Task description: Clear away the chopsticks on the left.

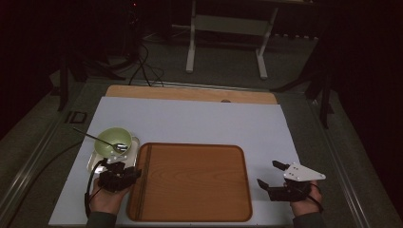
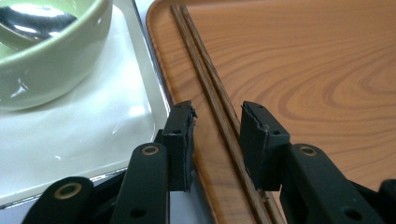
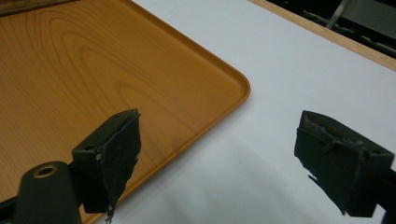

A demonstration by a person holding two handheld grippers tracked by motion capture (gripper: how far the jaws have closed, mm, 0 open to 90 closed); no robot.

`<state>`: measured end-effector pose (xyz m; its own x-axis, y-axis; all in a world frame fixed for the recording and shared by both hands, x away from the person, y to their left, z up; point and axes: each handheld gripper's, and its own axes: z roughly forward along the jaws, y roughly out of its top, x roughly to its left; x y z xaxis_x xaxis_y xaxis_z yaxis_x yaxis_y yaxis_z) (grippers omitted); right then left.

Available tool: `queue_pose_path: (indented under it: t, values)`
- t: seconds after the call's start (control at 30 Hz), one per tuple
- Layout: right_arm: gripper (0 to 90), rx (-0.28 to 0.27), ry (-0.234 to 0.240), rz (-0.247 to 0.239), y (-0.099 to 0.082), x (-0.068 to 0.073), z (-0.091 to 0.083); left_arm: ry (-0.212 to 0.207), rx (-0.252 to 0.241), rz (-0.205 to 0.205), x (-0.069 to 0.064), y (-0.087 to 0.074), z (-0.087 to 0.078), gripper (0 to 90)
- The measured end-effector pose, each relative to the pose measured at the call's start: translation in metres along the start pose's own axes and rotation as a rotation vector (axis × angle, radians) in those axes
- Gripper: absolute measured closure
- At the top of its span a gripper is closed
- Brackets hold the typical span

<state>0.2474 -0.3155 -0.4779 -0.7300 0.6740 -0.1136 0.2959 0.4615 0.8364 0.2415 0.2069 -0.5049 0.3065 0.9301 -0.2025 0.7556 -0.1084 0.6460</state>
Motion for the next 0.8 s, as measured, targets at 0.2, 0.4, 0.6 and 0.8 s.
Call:
queue_pose_path:
  t: [0.2,0.4,0.6,0.8]
  values:
    - [14.4,-0.001,-0.001,0.0,0.0,0.0,0.0,-0.013,-0.04,0.003,0.001,0.001,-0.004,61.7]
    - [14.4,-0.003,-0.003,-0.001,0.0,0.0,0.0,-0.056,-0.088,0.015,0.001,0.004,-0.009,60.1]
    - [14.4,-0.004,-0.005,0.001,0.0,-0.001,0.0,-0.074,-0.117,0.028,0.0,0.007,-0.013,58.9]
    - [14.4,-0.004,-0.006,-0.001,0.0,0.0,0.0,-0.088,-0.151,0.035,0.001,0.01,-0.019,57.7]
